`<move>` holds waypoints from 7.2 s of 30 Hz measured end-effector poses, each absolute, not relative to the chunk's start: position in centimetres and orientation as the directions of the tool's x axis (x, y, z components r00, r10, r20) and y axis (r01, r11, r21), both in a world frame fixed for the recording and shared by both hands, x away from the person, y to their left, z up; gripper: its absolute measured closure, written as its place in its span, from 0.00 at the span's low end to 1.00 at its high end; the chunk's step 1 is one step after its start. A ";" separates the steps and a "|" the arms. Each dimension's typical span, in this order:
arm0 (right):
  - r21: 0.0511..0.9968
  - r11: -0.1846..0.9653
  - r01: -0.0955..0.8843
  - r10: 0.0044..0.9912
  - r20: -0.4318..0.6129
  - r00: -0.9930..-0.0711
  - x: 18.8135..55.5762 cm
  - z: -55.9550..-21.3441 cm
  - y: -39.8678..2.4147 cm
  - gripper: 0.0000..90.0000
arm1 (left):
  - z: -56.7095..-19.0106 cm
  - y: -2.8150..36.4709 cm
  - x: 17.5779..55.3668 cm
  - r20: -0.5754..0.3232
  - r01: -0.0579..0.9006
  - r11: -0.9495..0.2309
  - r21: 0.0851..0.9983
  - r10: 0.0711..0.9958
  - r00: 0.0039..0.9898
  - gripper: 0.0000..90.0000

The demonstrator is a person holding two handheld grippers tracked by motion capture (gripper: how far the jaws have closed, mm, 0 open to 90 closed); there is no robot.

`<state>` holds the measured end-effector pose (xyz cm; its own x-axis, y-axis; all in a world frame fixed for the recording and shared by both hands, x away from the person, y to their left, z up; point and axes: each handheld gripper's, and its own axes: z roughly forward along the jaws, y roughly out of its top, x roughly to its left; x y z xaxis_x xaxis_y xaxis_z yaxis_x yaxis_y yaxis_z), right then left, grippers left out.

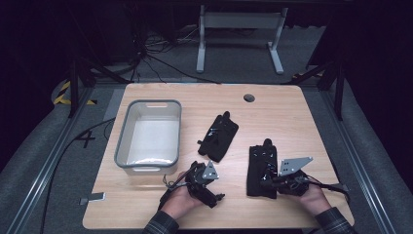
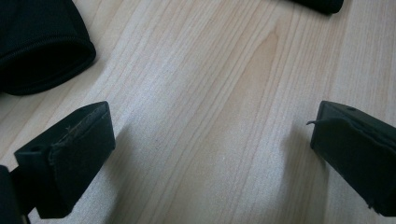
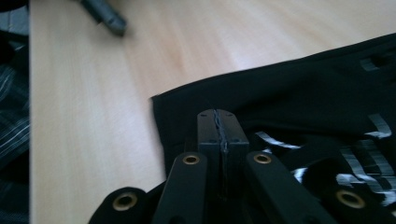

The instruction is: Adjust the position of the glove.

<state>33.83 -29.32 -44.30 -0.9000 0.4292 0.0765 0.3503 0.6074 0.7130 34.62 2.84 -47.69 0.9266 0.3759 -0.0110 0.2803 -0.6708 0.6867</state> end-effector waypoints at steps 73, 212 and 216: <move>0.705 0.606 0.367 0.481 0.042 -0.876 36.5 -45.2 -29.6 1.00 | -47.1 2.9 34.8 -0.042 0.343 -0.655 0.674 0.430 0.902 0.02; 0.680 0.624 0.385 0.501 0.030 -0.865 35.3 -44.9 -32.5 1.00 | -44.9 3.7 34.5 -0.214 0.571 -0.450 0.687 0.626 0.750 0.97; 0.690 0.616 0.380 0.499 0.031 -0.866 35.2 -44.7 -32.5 1.00 | -44.3 3.8 34.3 -0.222 0.563 -0.426 0.708 0.622 0.751 0.97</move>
<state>35.20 -32.53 -44.69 -0.8659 0.4992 0.0313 0.3802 0.6161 0.6898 34.32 3.75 -44.35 0.7507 0.6222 -0.2221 0.5627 -0.4260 0.7084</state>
